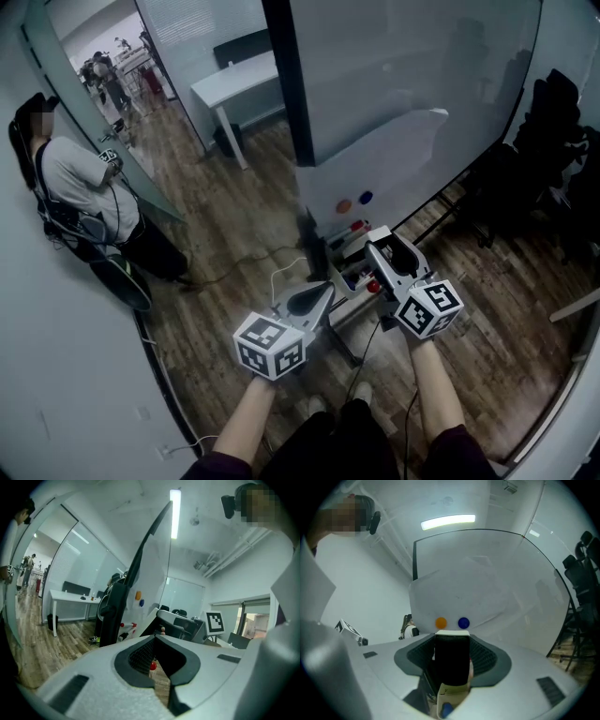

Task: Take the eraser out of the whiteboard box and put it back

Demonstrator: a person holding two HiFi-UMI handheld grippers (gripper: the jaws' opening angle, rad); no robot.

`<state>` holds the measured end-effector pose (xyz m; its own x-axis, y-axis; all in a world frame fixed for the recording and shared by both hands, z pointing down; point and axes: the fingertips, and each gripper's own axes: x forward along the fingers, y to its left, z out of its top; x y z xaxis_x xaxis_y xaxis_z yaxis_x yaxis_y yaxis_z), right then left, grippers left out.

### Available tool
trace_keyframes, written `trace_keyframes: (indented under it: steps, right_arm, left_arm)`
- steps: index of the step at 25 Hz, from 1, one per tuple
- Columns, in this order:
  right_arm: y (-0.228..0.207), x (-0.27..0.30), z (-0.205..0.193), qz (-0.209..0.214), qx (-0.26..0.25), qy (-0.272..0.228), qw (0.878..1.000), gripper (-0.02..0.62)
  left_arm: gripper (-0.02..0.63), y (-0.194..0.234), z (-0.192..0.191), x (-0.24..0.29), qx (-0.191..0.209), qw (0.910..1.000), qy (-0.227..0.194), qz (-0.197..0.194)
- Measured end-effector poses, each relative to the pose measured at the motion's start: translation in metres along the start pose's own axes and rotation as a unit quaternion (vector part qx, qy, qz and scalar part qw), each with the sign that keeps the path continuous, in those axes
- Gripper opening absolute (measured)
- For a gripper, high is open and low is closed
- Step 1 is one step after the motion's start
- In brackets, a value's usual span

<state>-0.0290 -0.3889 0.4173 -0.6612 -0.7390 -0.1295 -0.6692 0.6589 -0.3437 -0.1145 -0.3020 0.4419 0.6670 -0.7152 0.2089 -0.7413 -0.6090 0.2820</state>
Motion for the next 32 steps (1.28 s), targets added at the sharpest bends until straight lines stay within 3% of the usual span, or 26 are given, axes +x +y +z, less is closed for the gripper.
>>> trace_keyframes:
  steps: [13, 24, 32]
  right_arm:
    - [-0.016, 0.019, -0.034, 0.017, -0.023, 0.036, 0.999, 0.222]
    - [-0.020, 0.015, -0.033, 0.019, -0.009, 0.033, 0.999, 0.222]
    - [-0.010, 0.003, -0.012, 0.023, -0.012, 0.018, 1.000, 0.206]
  left_arm:
    - [0.005, 0.001, -0.014, 0.009, -0.007, 0.9999, 0.008, 0.009]
    - [0.005, 0.002, -0.018, 0.010, -0.012, 0.9998, 0.008, 0.017]
    - [0.005, -0.005, -0.003, 0.008, -0.002, 0.9999, -0.005, 0.013]
